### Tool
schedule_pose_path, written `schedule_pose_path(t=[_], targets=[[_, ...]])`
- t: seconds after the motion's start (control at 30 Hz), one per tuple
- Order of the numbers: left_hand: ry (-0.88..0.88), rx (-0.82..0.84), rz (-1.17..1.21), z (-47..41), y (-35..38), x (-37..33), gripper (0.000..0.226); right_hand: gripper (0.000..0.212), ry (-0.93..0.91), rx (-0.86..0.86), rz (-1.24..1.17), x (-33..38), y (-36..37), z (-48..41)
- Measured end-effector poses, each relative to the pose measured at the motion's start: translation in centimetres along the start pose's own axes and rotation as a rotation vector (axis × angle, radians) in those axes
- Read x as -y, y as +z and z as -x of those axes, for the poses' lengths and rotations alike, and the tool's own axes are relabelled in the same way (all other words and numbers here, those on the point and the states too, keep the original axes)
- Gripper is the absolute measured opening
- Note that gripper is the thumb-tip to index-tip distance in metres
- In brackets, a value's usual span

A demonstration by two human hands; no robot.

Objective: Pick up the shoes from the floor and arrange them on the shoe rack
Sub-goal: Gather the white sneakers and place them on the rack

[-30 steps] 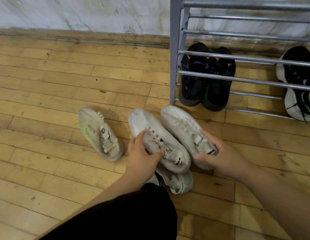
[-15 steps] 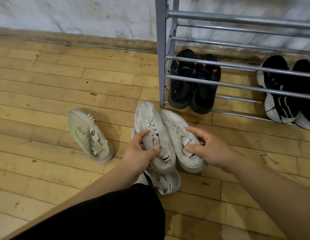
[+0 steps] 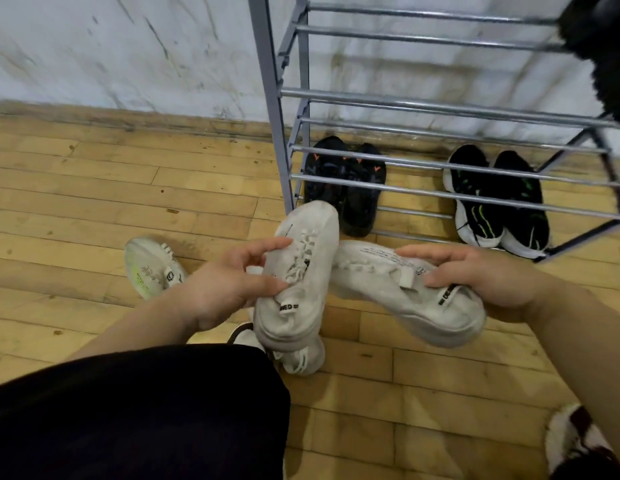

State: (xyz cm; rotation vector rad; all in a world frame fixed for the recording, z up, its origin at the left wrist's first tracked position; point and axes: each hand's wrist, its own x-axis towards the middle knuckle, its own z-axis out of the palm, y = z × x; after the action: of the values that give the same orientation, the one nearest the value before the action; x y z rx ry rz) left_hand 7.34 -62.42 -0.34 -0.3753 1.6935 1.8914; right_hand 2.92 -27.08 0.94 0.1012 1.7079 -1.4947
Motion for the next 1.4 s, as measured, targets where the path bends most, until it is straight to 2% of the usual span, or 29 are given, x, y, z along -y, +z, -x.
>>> schedule_pose_path(t=[0.17,0.27,0.33,0.53,0.7,0.77,0.8,0.83,0.9,0.93,1.03,1.13,1.2,1.4], targets=[[0.174,-0.013,0.065,1.0,1.3,-1.8,0.074,0.058,-0.144,-0.068,-0.074,1.2,-1.3,3.0],[0.243,-0.033,0.065,1.2,1.8,-2.5,0.096,0.061,-0.253,-0.144,-0.093,1.0,-1.2,3.3],[0.262,-0.050,0.058,0.9,2.1,-3.0,0.100,0.061,-0.299,-0.186,-0.136,0.6,-0.6,2.9],[0.309,-0.142,-0.140,-2.5,3.4,-5.8,0.078,0.061,-0.372,-0.391,-0.366,0.3,0.9,-0.5],[0.382,-0.201,-0.326,-8.0,5.2,-8.7,0.076,0.062,-0.428,-0.527,-0.326,3.2,0.0,-5.7],[0.396,-0.282,-0.421,-10.4,5.9,-10.2,0.072,0.060,-0.448,-0.581,-0.253,4.8,-0.6,-7.9],[0.390,-0.320,-0.505,-11.3,6.1,-10.8,0.071,0.060,-0.442,-0.621,-0.138,5.3,-1.2,-9.1],[0.383,-0.349,-0.606,-12.2,6.3,-11.0,0.071,0.063,-0.406,-0.676,0.073,5.8,-1.7,-10.2],[0.372,-0.320,-0.788,-13.3,6.3,-10.2,0.079,0.082,-0.276,-0.736,0.529,5.8,-2.5,-11.4],[0.354,-0.275,-0.874,-13.3,6.3,-9.4,0.084,0.093,-0.244,-0.714,0.606,5.5,-2.8,-11.8],[0.360,-0.288,-1.155,-13.5,5.6,-7.0,0.088,0.117,-0.231,-0.577,0.568,5.1,-3.5,-11.6],[0.442,-0.407,-1.243,-13.8,5.6,-6.0,0.079,0.127,-0.192,-0.473,0.732,5.2,-4.2,-10.9],[0.460,-0.456,-1.253,-13.8,5.6,-5.6,0.072,0.128,-0.210,-0.449,0.739,5.4,-4.2,-10.8],[0.486,-0.609,-1.266,-14.1,5.3,-4.9,0.069,0.111,-0.376,-0.570,0.671,5.4,-1.2,-12.0]])
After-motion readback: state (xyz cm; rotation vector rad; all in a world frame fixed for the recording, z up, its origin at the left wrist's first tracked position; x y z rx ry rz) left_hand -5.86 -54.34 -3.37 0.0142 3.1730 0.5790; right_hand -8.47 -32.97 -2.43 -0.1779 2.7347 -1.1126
